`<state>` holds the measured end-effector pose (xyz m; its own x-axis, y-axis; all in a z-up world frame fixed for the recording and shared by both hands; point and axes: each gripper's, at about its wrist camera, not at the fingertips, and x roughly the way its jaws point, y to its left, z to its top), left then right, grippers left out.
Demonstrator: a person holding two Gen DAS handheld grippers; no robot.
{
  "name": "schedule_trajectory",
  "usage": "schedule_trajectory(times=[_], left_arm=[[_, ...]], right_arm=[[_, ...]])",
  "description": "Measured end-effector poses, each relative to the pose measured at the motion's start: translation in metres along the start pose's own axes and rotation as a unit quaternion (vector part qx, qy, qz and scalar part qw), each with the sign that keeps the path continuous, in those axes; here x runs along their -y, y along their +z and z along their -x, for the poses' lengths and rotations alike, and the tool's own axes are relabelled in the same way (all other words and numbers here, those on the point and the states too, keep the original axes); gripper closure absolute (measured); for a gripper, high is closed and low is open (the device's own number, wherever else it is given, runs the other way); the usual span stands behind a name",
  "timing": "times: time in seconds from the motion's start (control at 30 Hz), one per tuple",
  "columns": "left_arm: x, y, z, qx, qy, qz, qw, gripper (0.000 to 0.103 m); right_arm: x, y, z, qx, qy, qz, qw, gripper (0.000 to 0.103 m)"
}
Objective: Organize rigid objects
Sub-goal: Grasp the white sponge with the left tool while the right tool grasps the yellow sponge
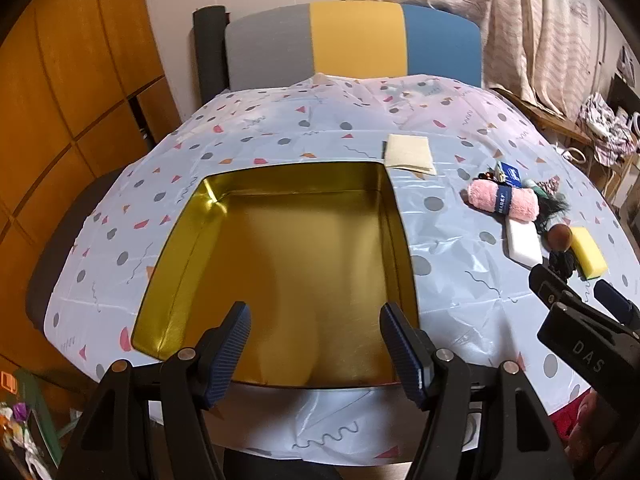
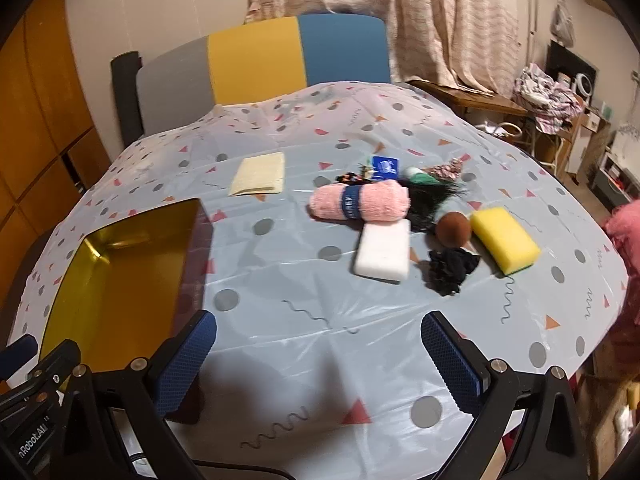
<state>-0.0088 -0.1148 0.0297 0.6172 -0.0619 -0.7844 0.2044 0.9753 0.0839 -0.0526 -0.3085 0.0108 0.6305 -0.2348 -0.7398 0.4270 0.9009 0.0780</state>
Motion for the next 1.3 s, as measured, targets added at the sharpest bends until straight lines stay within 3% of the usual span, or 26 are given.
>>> schedule_trajectory(times=[0.23, 0.33, 0.53, 0.67, 0.73, 0.83, 0.97, 1.17, 1.27, 1.3], left_arm=[[0.026, 0.004, -0.008, -0.011, -0.024, -0.023, 0.9994, 0.035], [0.036, 0.006, -0.012, -0.019, -0.07, -0.026, 0.997, 0.035], [0.069, 0.007, -0.022, -0.036, -0.151, -0.059, 0.986, 0.035], [0.098, 0.004, -0.032, -0.066, -0.214, -0.093, 0.9702, 0.035], [0.109, 0.001, -0.035, -0.073, -0.21, -0.104, 0.9694, 0.035], [0.121, -0.002, -0.04, -0.08, -0.198, -0.116, 0.9701, 0.035], [0.12, 0.0, -0.051, -0.105, -0.21, -0.096, 0.9673, 0.035], [0.128, 0.003, -0.063, -0.118, -0.211, -0.097, 0.9656, 0.035], [0.135, 0.004, -0.07, -0.132, -0.217, -0.101, 0.962, 0.035], [0.138, 0.006, -0.073, -0.136, -0.22, -0.103, 0.9606, 0.035]], right_arm=[[0.033, -0.001, -0.012, -0.005, -0.015, -0.027, 1.0, 0.0], [0.057, -0.004, -0.024, -0.012, -0.017, -0.037, 0.999, 0.0], [0.106, -0.014, -0.041, -0.001, -0.039, -0.039, 0.998, 0.0], [0.156, -0.01, -0.058, -0.002, -0.046, -0.069, 0.997, 0.0], [0.181, -0.004, -0.066, -0.013, -0.062, -0.092, 0.994, 0.0], [0.213, 0.011, -0.068, 0.012, -0.093, -0.101, 0.99, 0.0], [0.242, 0.033, -0.09, 0.013, -0.122, -0.102, 0.987, 0.0], [0.253, 0.043, -0.13, -0.006, -0.094, -0.088, 0.992, 0.0], [0.248, 0.039, -0.141, -0.011, -0.089, -0.078, 0.993, 0.007], [0.248, 0.038, -0.145, -0.013, -0.088, -0.078, 0.993, 0.013]])
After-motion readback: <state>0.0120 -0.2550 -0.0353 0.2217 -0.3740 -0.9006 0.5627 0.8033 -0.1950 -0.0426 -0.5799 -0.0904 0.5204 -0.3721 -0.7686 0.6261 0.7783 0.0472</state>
